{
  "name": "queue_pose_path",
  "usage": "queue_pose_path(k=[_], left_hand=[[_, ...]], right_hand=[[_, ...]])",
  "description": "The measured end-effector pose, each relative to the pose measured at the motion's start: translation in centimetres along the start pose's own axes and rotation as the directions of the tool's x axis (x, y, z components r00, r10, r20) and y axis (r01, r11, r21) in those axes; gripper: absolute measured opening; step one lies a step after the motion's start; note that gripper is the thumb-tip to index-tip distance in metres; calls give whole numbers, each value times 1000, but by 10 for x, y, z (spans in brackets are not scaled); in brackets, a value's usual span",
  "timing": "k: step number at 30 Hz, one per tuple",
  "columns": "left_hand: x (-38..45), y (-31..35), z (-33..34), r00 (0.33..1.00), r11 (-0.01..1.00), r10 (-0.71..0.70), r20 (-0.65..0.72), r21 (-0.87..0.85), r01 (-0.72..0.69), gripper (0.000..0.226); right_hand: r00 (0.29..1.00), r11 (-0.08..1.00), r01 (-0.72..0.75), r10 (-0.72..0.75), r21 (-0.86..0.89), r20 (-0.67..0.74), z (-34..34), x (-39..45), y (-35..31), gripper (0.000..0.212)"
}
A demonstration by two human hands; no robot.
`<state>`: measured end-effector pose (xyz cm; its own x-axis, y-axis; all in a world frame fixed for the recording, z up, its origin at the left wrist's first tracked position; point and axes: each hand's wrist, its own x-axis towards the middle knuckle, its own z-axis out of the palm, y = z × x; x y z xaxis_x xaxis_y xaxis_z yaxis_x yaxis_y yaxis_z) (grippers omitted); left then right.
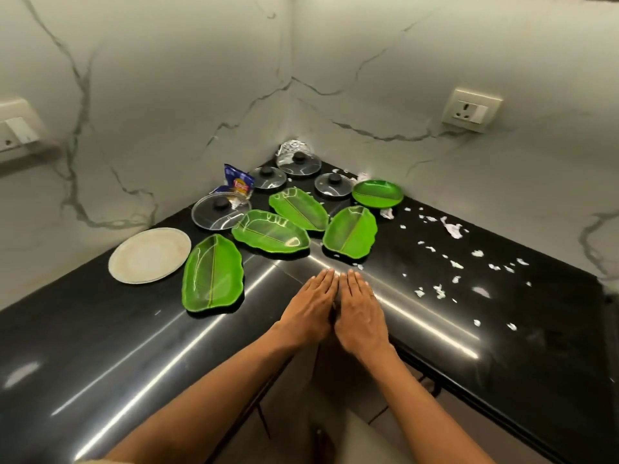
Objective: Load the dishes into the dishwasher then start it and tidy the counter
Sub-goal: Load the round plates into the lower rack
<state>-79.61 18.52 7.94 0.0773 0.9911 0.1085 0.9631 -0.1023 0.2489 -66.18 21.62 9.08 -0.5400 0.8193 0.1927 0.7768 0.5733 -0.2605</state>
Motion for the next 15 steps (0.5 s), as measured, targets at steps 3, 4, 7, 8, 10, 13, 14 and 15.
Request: queue_pose_path(k=[3,4,7,8,10,13,14,15], left_hand=[[28,-25,-5,996,996,-92,-5,3,92,73],[30,-30,-6,996,996,-91,-9,6,91,73],[53,-55,-4,990,990,-141,2,26,141,74],[66,-64,-4,984,984,-177,-3,28,177,74],[85,-83,-6,968,968,-250,-12,13,250,73],[102,-100,-6,944,945,-328,-29,-15,328,71],[105,-105,-5,939,939,-344,-27,-18,343,71],[106,-110,-4,935,935,-355,-21,-19,355,72]], right_hand=[[995,998,64,-65,15,80,19,49,6,72],[993,997,81,-81,7,87,20,55,4,72],[979,991,131,-135,34,153,32,91,5,73],[973,987,156,-160,35,166,38,110,8,73],[963,981,189,-193,37,189,45,142,9,70],[943,969,240,-247,58,221,56,179,8,68],[938,966,253,-260,57,229,59,188,7,68],[932,962,268,-274,57,236,61,195,5,68]])
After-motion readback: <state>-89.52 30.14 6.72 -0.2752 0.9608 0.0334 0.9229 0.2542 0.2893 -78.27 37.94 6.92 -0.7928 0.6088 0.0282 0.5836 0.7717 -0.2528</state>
